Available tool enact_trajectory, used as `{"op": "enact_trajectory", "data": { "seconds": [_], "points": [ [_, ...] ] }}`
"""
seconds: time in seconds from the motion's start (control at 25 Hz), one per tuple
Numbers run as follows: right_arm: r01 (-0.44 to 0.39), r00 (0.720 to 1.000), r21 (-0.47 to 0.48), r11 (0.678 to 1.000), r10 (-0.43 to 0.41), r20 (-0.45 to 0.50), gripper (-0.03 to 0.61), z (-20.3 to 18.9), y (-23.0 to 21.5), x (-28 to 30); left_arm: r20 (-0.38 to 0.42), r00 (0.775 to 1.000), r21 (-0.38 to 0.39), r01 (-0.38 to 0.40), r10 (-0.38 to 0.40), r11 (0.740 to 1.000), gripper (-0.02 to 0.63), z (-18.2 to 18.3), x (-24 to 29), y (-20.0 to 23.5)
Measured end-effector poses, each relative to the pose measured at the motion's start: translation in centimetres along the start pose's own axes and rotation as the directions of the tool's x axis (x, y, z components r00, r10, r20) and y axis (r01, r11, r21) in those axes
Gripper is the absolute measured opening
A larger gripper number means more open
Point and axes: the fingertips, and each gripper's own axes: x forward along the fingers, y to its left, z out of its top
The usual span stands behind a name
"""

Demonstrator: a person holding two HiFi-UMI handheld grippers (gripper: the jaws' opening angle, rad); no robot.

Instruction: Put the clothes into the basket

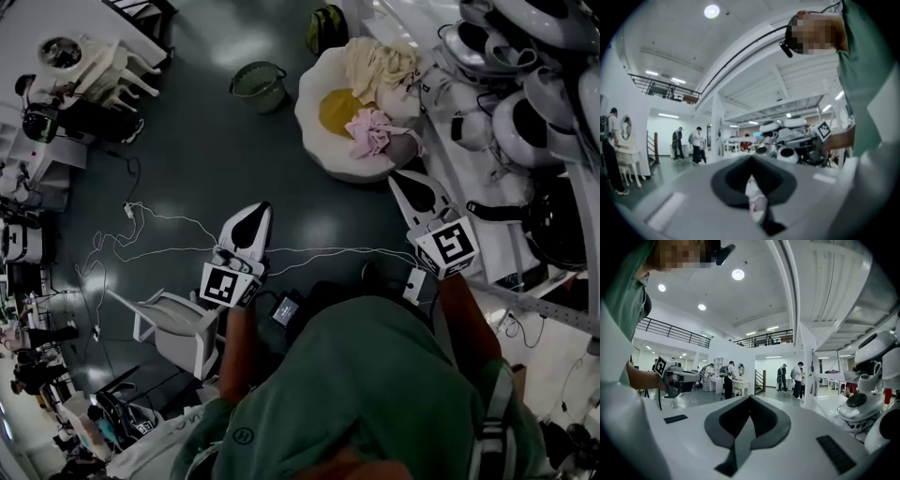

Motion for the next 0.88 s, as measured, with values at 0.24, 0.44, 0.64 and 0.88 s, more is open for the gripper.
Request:
{"op": "enact_trajectory", "data": {
  "seconds": [0.24,0.44,0.64,0.88],
  "points": [
    [0.048,0.999,0.01,0.999,-0.048,-0.011,0.005,0.3,-3.3,6.3,0.015,0.998,0.007,0.056,-0.057,0.998,0.005,-0.7,5.9,6.9],
    [0.152,0.988,0.017,0.988,-0.151,-0.043,0.005,0.1,-5.7,11.7,0.043,0.985,-0.01,0.165,-0.164,0.986,0.005,-1.9,11.8,13.5],
    [0.268,0.962,0.033,0.963,-0.265,-0.064,0.005,0.3,-8.1,18.0,0.055,0.958,-0.006,0.283,-0.283,0.959,0.005,-2.6,17.7,20.5],
    [0.365,0.927,0.024,0.931,-0.362,-0.094,0.005,1.3,-9.3,23.3,0.07,0.917,-0.051,0.397,-0.393,0.916,0.005,-4.1,22.8,25.4]
  ]
}}
